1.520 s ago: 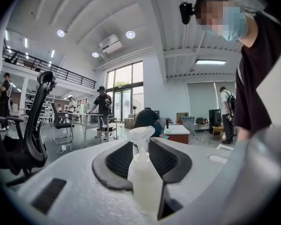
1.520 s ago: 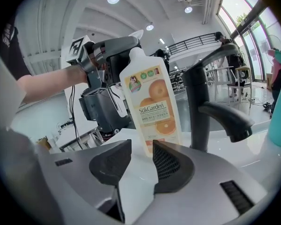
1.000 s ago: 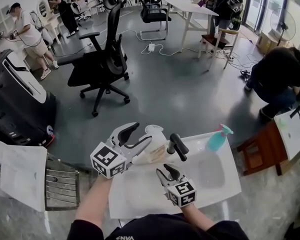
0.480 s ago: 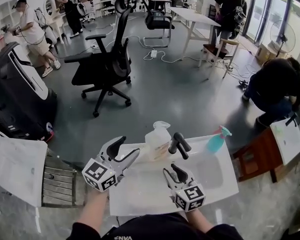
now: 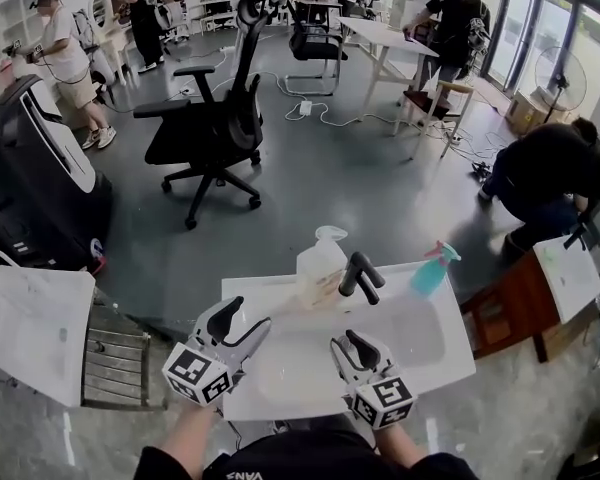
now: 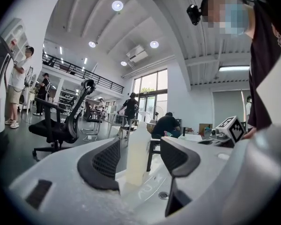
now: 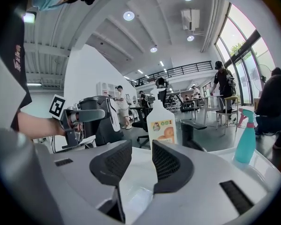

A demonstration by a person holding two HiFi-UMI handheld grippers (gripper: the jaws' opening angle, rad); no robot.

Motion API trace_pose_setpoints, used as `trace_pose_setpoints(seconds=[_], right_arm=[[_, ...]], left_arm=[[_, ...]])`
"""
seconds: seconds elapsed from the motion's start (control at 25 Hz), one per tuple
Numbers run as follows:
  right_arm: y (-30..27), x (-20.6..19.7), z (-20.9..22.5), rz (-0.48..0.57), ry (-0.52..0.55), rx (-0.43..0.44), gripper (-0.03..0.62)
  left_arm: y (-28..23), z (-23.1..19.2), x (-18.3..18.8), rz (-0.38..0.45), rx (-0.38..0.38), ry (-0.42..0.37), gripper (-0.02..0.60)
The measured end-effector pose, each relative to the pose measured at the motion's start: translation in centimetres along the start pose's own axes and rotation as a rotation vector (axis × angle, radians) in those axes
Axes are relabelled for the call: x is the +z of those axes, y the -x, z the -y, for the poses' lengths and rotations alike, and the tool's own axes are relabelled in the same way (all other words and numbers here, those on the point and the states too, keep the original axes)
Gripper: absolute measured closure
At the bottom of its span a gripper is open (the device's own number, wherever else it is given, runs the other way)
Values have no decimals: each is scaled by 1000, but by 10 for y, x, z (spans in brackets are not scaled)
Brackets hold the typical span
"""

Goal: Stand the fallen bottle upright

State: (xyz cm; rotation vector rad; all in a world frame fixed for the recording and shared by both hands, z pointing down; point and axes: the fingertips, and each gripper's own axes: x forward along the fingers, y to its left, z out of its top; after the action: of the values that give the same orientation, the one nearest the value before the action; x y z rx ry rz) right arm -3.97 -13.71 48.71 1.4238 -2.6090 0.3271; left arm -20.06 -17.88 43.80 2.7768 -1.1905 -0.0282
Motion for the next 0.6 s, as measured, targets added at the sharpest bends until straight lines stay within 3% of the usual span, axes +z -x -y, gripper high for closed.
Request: trace_pose_setpoints(seconds=[0.08, 0.36, 0.6], right_arm=[[6, -2, -4, 1, 5, -11, 464], [27, -5, -13, 8, 18, -48, 516], [37, -6, -20, 27, 5, -73, 585]], left_arm=[[6, 6, -6, -9, -1, -11, 314], [27, 25, -18, -8, 7, -9, 461], [44, 32, -28, -20, 34, -11, 542]])
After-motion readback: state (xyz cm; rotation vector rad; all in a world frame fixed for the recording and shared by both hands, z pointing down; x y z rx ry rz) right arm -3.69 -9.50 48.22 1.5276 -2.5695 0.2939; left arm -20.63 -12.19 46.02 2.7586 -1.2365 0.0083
